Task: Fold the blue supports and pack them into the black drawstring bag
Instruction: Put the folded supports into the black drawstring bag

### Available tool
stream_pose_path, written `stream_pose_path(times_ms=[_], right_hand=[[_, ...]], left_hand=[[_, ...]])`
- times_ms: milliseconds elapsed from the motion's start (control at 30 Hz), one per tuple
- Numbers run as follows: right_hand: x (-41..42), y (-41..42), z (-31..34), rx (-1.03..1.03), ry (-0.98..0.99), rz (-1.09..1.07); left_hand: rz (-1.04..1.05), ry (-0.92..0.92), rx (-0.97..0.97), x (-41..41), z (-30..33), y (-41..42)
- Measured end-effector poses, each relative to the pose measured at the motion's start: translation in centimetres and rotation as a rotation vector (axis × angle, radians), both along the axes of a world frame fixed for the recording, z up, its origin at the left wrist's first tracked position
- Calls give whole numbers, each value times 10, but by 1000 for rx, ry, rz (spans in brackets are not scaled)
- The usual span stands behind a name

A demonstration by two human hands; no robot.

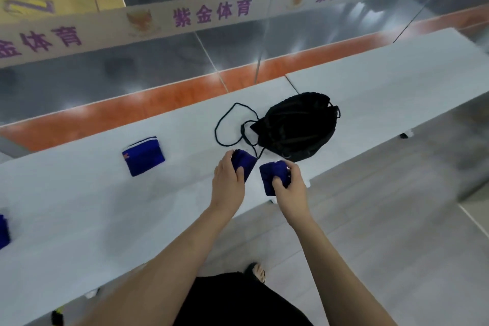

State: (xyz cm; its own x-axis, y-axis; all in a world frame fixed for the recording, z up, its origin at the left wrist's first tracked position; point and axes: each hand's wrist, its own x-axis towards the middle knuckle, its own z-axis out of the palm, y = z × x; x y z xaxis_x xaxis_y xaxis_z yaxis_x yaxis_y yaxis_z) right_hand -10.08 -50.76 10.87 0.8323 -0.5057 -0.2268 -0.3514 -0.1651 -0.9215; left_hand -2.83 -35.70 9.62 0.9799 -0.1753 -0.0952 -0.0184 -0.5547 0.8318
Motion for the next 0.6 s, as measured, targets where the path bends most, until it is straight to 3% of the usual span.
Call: stream_pose_path(times_ms=[267,600], right_hand=[[15,-114,4,38,-57,-59],[123,-214,-11,-83,31,14]], left_hand=[[0,20,-35,15,9,-104],[57,161,-74,111,-11,-191]])
